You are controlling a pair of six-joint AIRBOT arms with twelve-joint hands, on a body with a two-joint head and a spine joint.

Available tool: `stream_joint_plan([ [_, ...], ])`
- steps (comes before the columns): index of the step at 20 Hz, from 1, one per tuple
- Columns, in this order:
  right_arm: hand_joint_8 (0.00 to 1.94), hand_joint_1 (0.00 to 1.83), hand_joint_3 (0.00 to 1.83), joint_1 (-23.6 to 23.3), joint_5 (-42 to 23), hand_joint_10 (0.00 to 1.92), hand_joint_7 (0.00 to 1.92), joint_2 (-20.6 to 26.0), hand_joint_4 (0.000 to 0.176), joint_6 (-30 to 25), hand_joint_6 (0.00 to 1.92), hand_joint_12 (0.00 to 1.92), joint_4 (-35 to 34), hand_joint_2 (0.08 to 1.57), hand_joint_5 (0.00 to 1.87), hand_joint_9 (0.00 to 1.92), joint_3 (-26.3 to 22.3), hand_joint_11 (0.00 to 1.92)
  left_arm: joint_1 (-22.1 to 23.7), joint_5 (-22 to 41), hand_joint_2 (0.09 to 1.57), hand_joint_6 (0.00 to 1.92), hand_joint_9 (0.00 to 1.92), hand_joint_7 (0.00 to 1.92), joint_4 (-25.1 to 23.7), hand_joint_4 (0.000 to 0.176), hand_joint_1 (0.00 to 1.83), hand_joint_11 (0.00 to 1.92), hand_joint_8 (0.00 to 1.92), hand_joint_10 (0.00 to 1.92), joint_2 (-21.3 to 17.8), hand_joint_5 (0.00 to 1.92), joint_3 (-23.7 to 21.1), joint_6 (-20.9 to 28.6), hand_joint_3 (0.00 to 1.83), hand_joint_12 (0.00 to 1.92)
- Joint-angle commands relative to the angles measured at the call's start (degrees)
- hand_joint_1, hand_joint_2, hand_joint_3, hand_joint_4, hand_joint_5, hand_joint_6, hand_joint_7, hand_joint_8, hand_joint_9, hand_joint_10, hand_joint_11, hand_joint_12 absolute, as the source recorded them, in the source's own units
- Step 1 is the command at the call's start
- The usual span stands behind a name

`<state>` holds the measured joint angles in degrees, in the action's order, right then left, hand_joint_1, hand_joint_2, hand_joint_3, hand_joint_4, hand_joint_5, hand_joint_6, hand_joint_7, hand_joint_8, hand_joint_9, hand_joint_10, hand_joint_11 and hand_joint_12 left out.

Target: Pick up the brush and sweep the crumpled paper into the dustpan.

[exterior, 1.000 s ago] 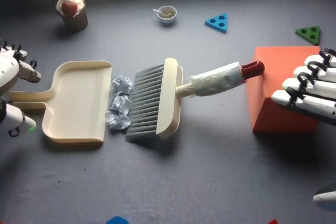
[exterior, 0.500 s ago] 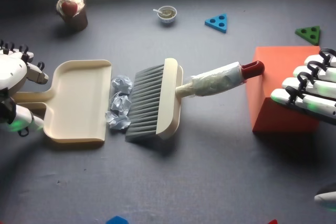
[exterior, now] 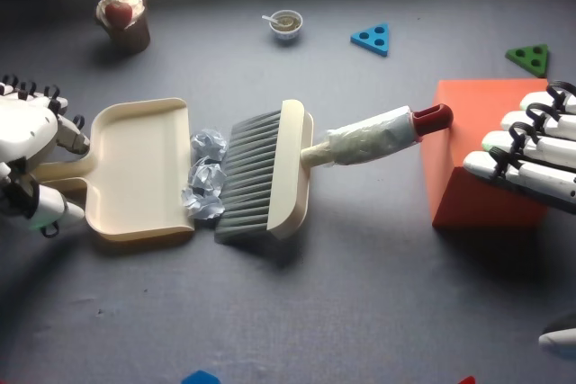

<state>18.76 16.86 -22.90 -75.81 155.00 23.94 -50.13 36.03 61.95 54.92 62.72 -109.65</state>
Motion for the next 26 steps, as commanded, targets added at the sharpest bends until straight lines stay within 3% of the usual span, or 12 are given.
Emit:
stream_joint_plan([
  [1, 0.01, 0.10, 0.00, -0.44, 5.99, 0.01, 0.08, 0.37, 0.000, 0.16, 0.01, 0.02, 0.95, 1.00, 0.04, 0.10, 0.02, 0.14, 0.18, 5.34, 1.05, 0.00, 0.17, 0.19, -1.62, 0.068, 0.81, 0.04, 0.00, 0.00, 0.31, 0.57, 0.32, -0.25, 0.00, 0.48],
  [4, 0.00, 0.07, 0.00, -0.44, 6.32, 0.00, 0.07, 0.19, 0.000, 0.16, 0.00, 0.00, 0.94, 1.01, 0.03, 0.08, 0.01, 0.11, -0.07, 5.58, 1.04, 0.01, 0.26, 0.28, -1.31, 0.042, 0.94, 0.08, 0.01, 0.01, 0.62, 0.80, 0.44, -0.27, 0.00, 0.51],
  [5, 0.00, 0.06, 0.00, -0.44, 6.33, 0.00, 0.05, 0.03, 0.000, 0.16, 0.00, 0.00, 0.94, 1.00, 0.02, 0.07, 0.01, 0.10, -0.15, 5.94, 1.12, 0.71, 0.31, 0.31, -1.17, 0.011, 1.07, 0.15, 0.00, 0.00, 0.75, 0.99, 0.63, -0.27, 0.00, 0.43],
  [6, 0.01, 0.06, 0.00, -0.41, 6.33, 0.01, 0.06, -0.19, 0.000, 0.16, 0.01, 0.01, 0.94, 1.00, 0.04, 0.08, 0.03, 0.11, -0.14, 5.93, 1.11, 0.88, 0.32, 0.32, -1.17, 0.028, 1.08, 0.19, 0.00, 0.00, 0.82, 1.01, 0.88, -0.26, 0.00, 0.41],
  [7, 0.00, 0.04, 0.00, -0.34, 6.33, 0.00, 0.05, -0.41, 0.000, 0.16, 0.00, 0.00, 0.94, 1.01, 0.02, 0.07, 0.08, 0.10, -0.13, 5.86, 1.09, 0.85, 0.32, 0.33, -1.17, 0.000, 1.13, 0.21, 0.00, 0.00, 0.81, 1.05, 0.95, -0.25, 0.00, 0.38],
  [10, 0.01, 0.05, 0.00, -0.06, 7.18, 0.01, 0.05, -1.46, 0.000, 1.12, 0.01, 0.01, -0.49, 1.01, 0.02, 0.08, 0.18, 0.10, 0.32, 5.81, 1.07, 0.82, 0.34, 0.37, -1.36, 0.000, 1.17, 0.24, 0.01, 0.01, 0.96, 1.07, 1.19, -0.18, 0.00, 0.33],
  [12, 0.00, 0.06, 0.00, 0.17, 9.89, 0.00, 0.03, -3.07, 0.000, 6.57, 0.00, 0.00, -6.91, 1.01, 0.00, 0.06, 0.12, 0.09, 0.39, 5.94, 1.07, 0.79, 0.34, 0.38, -1.80, 0.000, 1.18, 0.26, 0.01, 0.00, 1.03, 1.09, 1.19, 0.26, 0.00, 0.33],
  [16, 0.01, 0.12, 0.00, 2.29, 22.89, 0.01, 0.06, -8.12, 0.000, 22.38, 0.00, 0.00, -19.10, 1.00, 0.01, 0.08, -1.05, 0.09, 1.06, 6.01, 1.07, 0.78, 0.34, 0.39, -2.82, 0.000, 1.17, 0.26, 0.01, 0.00, 1.14, 1.09, 1.44, 1.06, 0.00, 0.33],
  [20, 0.01, 0.20, 0.00, 3.68, 34.03, 0.01, 0.14, -13.20, 0.000, 25.19, 0.01, 0.03, -19.53, 0.98, 0.08, 0.16, -1.79, 0.17, 2.31, 3.43, 1.08, 0.85, 0.35, 0.39, -4.69, 0.000, 1.14, 0.27, 0.00, 0.00, 1.72, 1.06, 3.05, 1.05, 0.00, 0.31],
  [23, 0.01, 0.51, 0.00, 3.96, 41.98, 0.01, 0.17, -17.17, 0.000, 27.16, 0.00, 0.04, -17.93, 0.96, 0.08, 0.18, -1.91, 0.20, 2.73, 2.79, 1.09, 0.89, 0.36, 0.40, -4.91, 0.000, 1.13, 0.29, 0.00, 0.00, 1.99, 1.03, 3.69, 1.06, 0.00, 0.29],
  [24, 0.00, 0.66, 0.00, 5.07, 45.54, 0.01, 0.15, -19.66, 0.000, 28.05, 0.00, 0.03, -16.38, 0.96, 0.07, 0.17, -1.64, 0.20, 2.75, 2.70, 1.09, 0.89, 0.33, 0.39, -4.79, 0.000, 1.12, 0.27, 0.00, 0.00, 2.01, 1.03, 3.92, 1.06, 0.00, 0.28],
  [26, 0.00, 0.80, 0.00, 7.68, 49.37, 0.00, 0.14, -24.22, 0.000, 30.12, 0.00, 0.03, -10.49, 0.96, 0.06, 0.16, -0.45, 0.20, 3.12, 1.97, 1.10, 0.90, 0.32, 0.38, -4.78, 0.000, 1.12, 0.27, 0.00, 0.00, 2.21, 1.03, 4.67, 1.06, 0.00, 0.27],
])
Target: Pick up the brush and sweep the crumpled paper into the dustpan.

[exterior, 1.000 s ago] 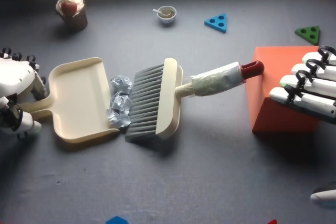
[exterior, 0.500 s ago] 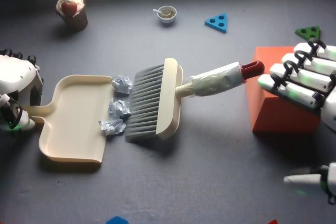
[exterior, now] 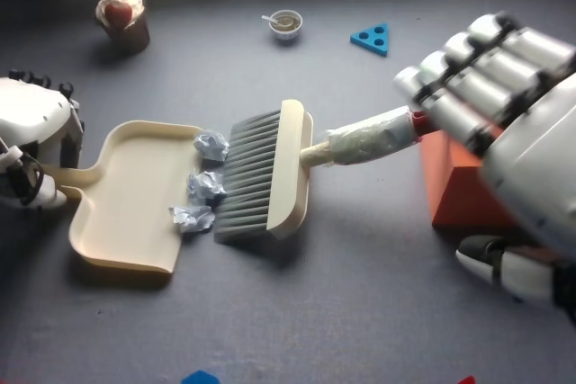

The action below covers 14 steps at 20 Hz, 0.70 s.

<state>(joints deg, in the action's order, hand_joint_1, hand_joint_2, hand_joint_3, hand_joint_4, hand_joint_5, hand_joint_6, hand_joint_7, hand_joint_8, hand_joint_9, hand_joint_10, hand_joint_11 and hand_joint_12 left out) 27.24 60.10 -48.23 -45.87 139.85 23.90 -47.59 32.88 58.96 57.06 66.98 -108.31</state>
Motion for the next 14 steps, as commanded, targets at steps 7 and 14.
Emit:
stream_joint_plan([
  [7, 0.00, 1.08, 0.00, 2.76, 13.62, 0.00, 0.17, -10.74, 0.000, 5.96, 0.00, 0.03, 7.66, 0.95, 0.13, 0.21, 6.59, 0.23, 3.27, 3.04, 1.08, 0.84, 0.32, 0.38, -3.94, 0.000, 1.12, 0.25, 0.00, 0.00, 0.91, 1.06, 3.21, -0.27, 0.00, 0.24],
  [14, 0.00, 1.11, 0.02, 3.31, 22.18, 0.00, 0.14, -18.86, 0.000, 0.61, 0.00, 0.04, 4.84, 1.02, 0.13, 0.18, 11.54, 0.26, 5.06, 2.51, 1.09, 0.87, 0.28, 0.36, -4.73, 0.010, 1.10, 0.21, 0.00, 0.00, 1.95, 1.05, 5.43, -0.28, 0.00, 0.22],
])
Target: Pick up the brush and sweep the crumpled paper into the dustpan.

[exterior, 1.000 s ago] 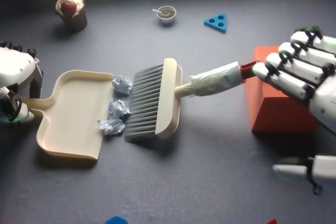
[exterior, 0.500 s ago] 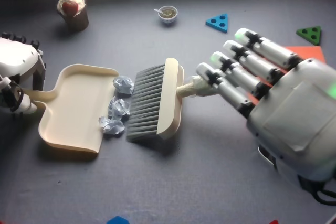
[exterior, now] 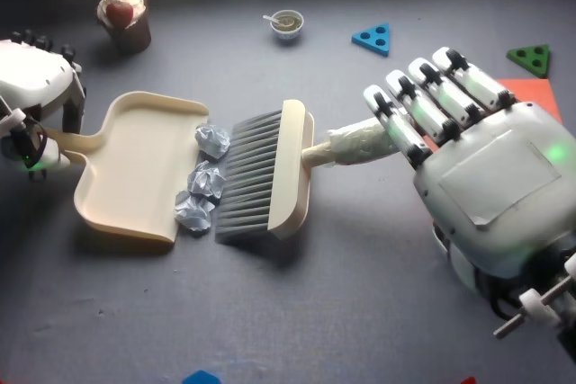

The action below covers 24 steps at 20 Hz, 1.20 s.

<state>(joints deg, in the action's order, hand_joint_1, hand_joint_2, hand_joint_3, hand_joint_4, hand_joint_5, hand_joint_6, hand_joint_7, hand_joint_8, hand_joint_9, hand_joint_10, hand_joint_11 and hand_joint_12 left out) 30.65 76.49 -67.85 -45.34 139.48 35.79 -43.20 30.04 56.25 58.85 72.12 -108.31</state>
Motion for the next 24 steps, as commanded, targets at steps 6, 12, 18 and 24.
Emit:
stream_joint_plan([
  [6, 0.01, 1.10, 0.00, 0.22, 5.69, 0.01, 0.15, -4.49, 0.000, -0.90, 0.01, 0.04, 7.03, 0.99, 0.14, 0.20, 5.79, 0.28, 1.22, 5.26, 1.09, 0.87, 0.29, 0.37, -2.34, 0.000, 1.12, 0.22, 0.00, 0.00, 0.38, 1.05, 0.45, -0.03, 0.00, 0.22],
  [12, 0.00, 1.12, 0.00, -0.53, 4.33, 0.00, 0.17, -9.25, 0.000, -1.07, 0.00, 0.04, 6.38, 1.00, 0.16, 0.22, 12.69, 0.28, 1.48, 6.02, 1.09, 0.89, 0.28, 0.36, -2.34, 0.000, 1.11, 0.23, 0.00, 0.00, 0.69, 1.04, 0.08, 0.36, 0.00, 0.19],
  [18, 0.00, 1.09, 0.00, -1.53, 2.95, 0.00, 0.17, -13.81, 0.000, -3.67, 0.00, 0.03, 6.77, 0.99, 0.17, 0.22, 18.54, 0.27, 1.45, 5.96, 1.08, 0.83, 0.27, 0.34, -2.29, 0.000, 1.13, 0.22, 0.00, 0.00, 0.58, 1.07, 0.08, 0.37, 0.00, 0.19],
  [24, 0.00, 1.09, 0.00, -2.76, 0.70, 0.01, 0.17, -15.91, 0.000, -6.89, 0.00, 0.04, 7.03, 0.99, 0.17, 0.23, 22.10, 0.29, 1.39, 6.03, 1.07, 0.82, 0.29, 0.36, -2.30, 0.000, 1.13, 0.25, 0.00, 0.00, 0.62, 1.08, -0.10, 0.62, 0.00, 0.20],
])
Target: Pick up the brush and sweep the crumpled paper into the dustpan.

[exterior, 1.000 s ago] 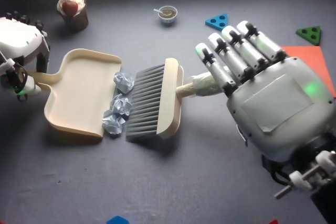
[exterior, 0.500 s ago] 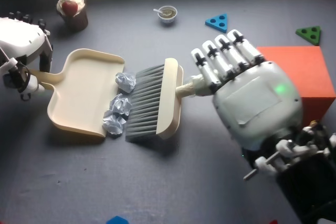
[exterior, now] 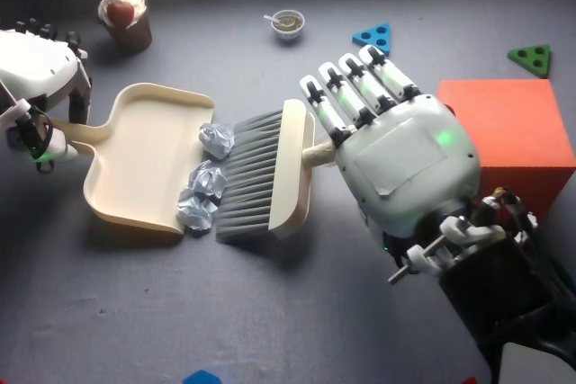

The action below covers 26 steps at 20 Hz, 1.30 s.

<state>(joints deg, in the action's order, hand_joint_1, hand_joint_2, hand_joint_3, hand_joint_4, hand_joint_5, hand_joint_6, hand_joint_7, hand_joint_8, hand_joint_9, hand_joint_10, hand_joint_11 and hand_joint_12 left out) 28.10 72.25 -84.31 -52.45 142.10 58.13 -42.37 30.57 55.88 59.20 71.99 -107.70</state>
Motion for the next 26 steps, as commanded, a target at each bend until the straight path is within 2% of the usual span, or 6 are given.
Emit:
stream_joint_plan([
  [1, 0.00, 1.10, 0.00, -0.25, 4.65, 0.00, 0.17, 0.13, 0.000, -0.04, 0.00, 0.04, 4.41, 0.98, 0.17, 0.23, 0.49, 0.30, 0.57, 5.59, 1.08, 0.86, 0.28, 0.35, -1.90, 0.000, 1.12, 0.24, 0.00, 0.00, 0.21, 1.05, -0.04, 0.02, 0.00, 0.19],
  [16, 0.01, 1.10, 0.00, -1.20, 2.62, 0.01, 0.22, -4.43, 0.000, -0.68, 0.01, 0.04, 6.35, 0.98, 0.20, 0.27, 9.03, 0.31, 0.87, 6.50, 1.07, 0.80, 0.26, 0.35, -1.47, 0.000, 1.13, 0.21, 0.00, 0.00, 0.19, 1.09, -0.96, 0.01, 0.00, 0.19],
  [23, 0.00, 1.05, 0.01, -0.72, 1.63, 0.00, 0.20, -4.68, 0.000, -1.01, 0.00, 0.02, 6.35, 0.99, 0.16, 0.26, 10.45, 0.28, 0.92, 6.53, 1.10, 0.92, 0.23, 0.33, -1.44, 0.000, 1.09, 0.18, 0.00, 0.00, 0.32, 1.02, -0.93, 0.01, 0.00, 0.19],
  [24, 0.00, 0.98, 0.01, -0.72, 1.63, 0.00, 0.17, -4.69, 0.000, -1.01, 0.00, 0.02, 6.35, 1.02, 0.13, 0.24, 10.63, 0.26, 0.88, 6.54, 1.11, 0.96, 0.23, 0.32, -1.43, 0.006, 1.08, 0.17, 0.00, 0.00, 0.31, 0.99, -0.89, 0.01, 0.00, 0.19],
  [25, 0.00, 0.93, 0.02, -0.79, 1.63, 0.00, 0.17, -4.65, 0.000, -1.01, 0.00, 0.01, 6.36, 1.03, 0.13, 0.24, 10.81, 0.26, 0.84, 6.62, 1.12, 0.98, 0.23, 0.32, -1.43, 0.034, 1.07, 0.17, 0.00, 0.00, 0.30, 0.98, -0.86, 0.01, 0.00, 0.19],
  [26, 0.01, 0.84, 0.01, -0.82, 1.63, 0.00, 0.23, -4.63, 0.000, -1.01, 0.01, 0.01, 6.36, 1.04, 0.20, 0.26, 10.92, 0.26, 0.81, 6.62, 1.13, 1.01, 0.23, 0.32, -1.43, 0.029, 1.06, 0.16, 0.00, 0.00, 0.29, 0.96, -0.85, 0.01, 0.00, 0.19],
])
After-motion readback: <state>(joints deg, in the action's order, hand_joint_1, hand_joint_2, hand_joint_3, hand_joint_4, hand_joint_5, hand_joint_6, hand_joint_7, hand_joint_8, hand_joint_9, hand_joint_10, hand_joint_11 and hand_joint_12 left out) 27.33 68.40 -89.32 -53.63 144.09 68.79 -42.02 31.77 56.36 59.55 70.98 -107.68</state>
